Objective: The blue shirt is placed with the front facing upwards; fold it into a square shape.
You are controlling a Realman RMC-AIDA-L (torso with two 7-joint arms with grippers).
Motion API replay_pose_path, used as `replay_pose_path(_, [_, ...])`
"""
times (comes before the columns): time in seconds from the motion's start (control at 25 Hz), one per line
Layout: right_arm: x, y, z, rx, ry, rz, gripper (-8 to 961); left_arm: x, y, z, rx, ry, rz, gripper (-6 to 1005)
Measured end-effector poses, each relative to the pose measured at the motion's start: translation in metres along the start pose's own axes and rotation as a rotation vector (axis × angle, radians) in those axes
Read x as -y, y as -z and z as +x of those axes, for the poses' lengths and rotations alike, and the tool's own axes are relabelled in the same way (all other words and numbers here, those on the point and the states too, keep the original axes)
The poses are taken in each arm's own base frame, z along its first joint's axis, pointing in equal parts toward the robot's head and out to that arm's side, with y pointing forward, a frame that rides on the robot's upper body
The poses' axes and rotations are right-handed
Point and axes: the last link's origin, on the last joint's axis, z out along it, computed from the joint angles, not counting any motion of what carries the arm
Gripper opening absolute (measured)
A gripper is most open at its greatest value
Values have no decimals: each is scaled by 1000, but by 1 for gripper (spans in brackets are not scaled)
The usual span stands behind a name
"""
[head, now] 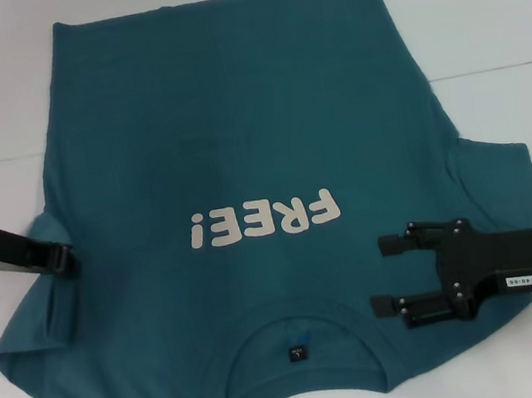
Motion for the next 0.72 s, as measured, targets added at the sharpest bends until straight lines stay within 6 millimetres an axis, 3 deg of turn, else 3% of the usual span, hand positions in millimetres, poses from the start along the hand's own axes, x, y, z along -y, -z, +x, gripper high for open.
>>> replay_pose_path(0.48, [-2,1,3,-12,2,-6,893,-21,-17,4,-27,15,-69,98])
replay_pose_path(0.72, [-2,1,4,-15,-1,-2,892,-31,-35,5,-28,20,-74,135])
